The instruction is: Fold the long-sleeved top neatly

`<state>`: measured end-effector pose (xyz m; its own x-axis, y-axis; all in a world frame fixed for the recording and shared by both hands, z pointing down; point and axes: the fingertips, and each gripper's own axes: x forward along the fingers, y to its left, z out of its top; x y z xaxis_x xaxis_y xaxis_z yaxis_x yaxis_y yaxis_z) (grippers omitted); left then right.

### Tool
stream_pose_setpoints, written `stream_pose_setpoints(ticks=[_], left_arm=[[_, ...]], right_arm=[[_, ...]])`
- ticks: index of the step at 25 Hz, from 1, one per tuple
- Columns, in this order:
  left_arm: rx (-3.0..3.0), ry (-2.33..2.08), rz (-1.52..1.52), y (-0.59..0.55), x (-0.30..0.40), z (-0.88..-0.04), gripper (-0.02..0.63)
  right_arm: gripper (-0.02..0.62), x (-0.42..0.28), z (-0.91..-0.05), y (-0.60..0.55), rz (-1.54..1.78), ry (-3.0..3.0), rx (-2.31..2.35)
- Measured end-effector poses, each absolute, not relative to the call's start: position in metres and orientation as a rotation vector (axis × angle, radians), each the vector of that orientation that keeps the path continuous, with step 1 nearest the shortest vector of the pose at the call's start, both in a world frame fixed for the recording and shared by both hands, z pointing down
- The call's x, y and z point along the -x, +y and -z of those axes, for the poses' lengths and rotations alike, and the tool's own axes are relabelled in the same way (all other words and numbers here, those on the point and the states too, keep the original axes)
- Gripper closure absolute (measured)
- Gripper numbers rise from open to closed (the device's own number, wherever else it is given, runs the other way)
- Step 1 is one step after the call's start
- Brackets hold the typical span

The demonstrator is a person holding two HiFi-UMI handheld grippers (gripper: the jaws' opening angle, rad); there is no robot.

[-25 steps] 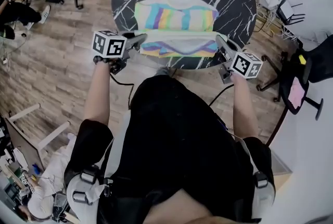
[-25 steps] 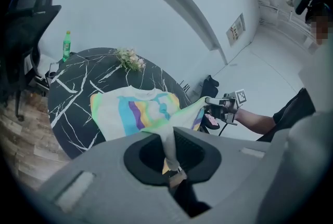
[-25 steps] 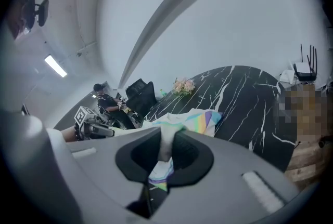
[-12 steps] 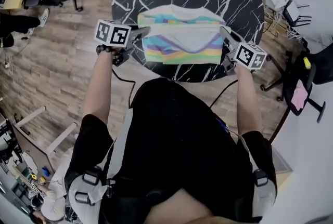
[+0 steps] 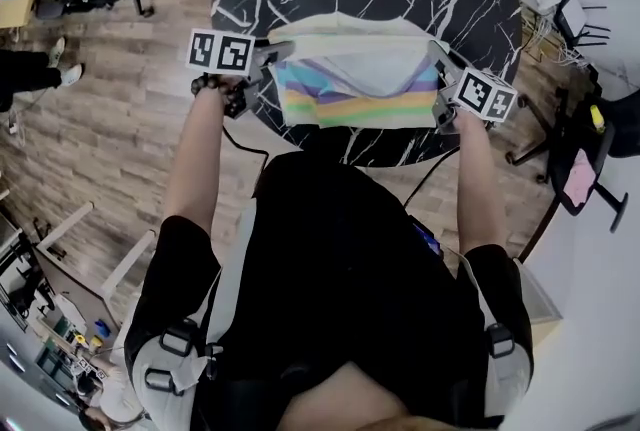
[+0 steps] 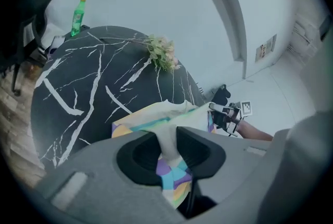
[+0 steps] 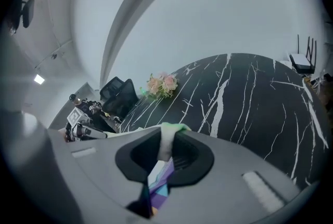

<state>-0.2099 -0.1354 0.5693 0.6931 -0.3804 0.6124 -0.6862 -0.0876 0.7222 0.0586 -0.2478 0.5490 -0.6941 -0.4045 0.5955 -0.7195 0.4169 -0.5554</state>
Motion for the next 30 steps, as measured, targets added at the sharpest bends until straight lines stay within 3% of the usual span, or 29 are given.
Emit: stream_pose_setpoints(ticks=[2,5,7,16,23,30], left_arm=[[-1.665,-0.860,-0.264,-0.139,0.215,-0.574,0.487],[-1.634,-0.876,-0.212,-0.145,0.225,-0.578,0.426],[-1.633,-0.904,-0.205,-0.148,0.234,-0.578,0.385],[-1.943,-0.984,-0.566,-0.141,0.232,-0.563,0.390],[-2.285,-0.843,-0.693,-0.123,0.171,-0.542,0.400],[-2.322,-0.868,-0.900,-0.112,0.160,-0.558,0.400]], right_arm=[[0.546,-0.060,-0.556,-0.254,-1.209,-2.278,-0.998],[0.449,-0.062,-0.562,-0.264,-1.283,-2.253,-1.060],[0.434,-0.066,-0.562,-0.271,-1.313,-2.243,-1.106],[0.431,-0.076,-0.547,-0.267,-1.013,-2.283,-1.139],[0.431,-0.069,-0.534,-0.219,-0.648,-2.326,-0.835],[0.433,-0.057,-0.547,-0.183,-0.360,-2.237,-0.566]])
